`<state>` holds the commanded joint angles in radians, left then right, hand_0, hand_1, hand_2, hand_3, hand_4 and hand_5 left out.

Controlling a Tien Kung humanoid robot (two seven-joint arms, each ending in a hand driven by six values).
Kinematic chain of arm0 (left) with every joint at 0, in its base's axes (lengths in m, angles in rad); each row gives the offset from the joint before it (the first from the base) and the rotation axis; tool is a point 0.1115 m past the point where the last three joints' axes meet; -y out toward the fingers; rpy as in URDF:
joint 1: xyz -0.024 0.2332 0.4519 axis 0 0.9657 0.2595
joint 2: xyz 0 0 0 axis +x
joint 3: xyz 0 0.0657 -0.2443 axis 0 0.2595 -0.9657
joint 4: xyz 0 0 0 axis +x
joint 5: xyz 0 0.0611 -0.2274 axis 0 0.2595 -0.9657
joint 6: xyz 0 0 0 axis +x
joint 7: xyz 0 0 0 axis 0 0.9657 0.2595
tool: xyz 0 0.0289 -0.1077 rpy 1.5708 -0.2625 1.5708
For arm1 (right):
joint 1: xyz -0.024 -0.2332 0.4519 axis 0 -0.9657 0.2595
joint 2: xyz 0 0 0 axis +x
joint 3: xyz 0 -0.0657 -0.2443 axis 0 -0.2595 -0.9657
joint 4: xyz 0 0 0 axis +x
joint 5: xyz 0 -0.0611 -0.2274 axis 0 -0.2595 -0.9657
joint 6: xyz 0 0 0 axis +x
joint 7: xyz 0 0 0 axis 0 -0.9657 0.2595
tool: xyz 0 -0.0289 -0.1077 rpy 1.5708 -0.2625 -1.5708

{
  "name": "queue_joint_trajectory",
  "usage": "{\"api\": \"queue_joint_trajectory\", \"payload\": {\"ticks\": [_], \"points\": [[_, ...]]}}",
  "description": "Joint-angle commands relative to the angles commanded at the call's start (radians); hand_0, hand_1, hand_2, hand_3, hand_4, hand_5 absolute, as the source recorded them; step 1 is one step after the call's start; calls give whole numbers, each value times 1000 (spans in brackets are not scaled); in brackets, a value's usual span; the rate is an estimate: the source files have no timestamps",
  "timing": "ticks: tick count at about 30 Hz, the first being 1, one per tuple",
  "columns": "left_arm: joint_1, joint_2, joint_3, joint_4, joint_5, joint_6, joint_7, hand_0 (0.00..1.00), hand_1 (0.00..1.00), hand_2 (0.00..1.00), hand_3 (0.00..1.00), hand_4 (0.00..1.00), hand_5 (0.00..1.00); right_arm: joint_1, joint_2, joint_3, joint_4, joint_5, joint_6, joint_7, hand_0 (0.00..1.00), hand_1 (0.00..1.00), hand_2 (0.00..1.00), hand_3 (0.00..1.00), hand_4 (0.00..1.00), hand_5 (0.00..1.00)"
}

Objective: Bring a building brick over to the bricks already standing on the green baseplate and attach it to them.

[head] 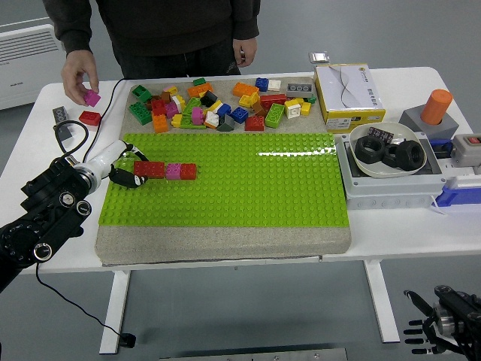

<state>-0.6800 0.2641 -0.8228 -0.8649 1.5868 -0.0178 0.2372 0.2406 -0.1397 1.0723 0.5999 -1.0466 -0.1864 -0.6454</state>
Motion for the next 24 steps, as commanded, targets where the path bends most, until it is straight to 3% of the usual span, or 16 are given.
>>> {"api": "queue_joint_trajectory", "payload": {"ticks": [2,3,14,15,24], "points": [[1,-2,3,-1,-2,2,0,998,967,928,459,536,2,0,0,0,0,-1,0,0,541,523,609,765,866,998],[1,-2,4,-1,-4,2,0,998,967,930,501,395,18,0,0,1,0,-1,1,0,541,523,609,765,866,998],[3,-6,13,1,-12,-5,-1,998,964,933,543,399,2,1,0,1,0,-2,2,0,541,523,609,765,866,998],[3,-6,13,1,-12,-5,-1,998,965,932,587,408,2,1,0,1,0,-2,2,0,541,522,609,765,866,998],[5,-5,14,4,-10,-6,3,998,965,933,596,404,2,1,0,0,0,-2,2,0,541,522,609,765,866,998]]}}
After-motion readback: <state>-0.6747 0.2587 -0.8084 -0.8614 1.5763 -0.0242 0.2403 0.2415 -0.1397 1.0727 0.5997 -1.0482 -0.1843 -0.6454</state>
